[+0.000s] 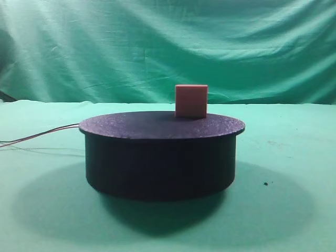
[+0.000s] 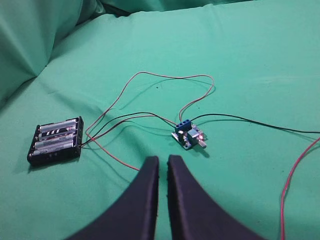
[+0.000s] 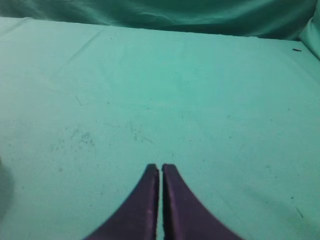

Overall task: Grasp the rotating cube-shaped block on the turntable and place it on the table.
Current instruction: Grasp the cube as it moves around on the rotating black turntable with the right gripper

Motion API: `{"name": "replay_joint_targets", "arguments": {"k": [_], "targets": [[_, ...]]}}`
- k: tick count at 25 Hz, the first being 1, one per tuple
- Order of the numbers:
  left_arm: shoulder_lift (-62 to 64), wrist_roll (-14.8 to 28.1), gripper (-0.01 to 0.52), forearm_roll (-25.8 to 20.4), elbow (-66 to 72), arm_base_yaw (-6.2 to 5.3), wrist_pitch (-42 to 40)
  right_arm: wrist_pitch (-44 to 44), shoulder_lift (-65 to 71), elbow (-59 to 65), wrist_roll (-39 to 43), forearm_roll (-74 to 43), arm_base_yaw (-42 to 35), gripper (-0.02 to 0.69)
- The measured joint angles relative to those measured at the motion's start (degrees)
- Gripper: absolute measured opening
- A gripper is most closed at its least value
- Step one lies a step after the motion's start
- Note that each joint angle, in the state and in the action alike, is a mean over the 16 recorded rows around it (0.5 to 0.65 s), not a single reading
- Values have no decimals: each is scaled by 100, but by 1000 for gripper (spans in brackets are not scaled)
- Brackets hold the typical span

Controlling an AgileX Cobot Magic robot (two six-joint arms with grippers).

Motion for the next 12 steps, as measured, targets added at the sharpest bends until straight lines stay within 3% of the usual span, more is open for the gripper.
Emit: {"name": "replay_joint_targets", "arguments": {"k": [12], "targets": [[0, 0, 0, 0, 0, 0, 0, -153, 0, 4, 17, 25, 0, 0]]}}
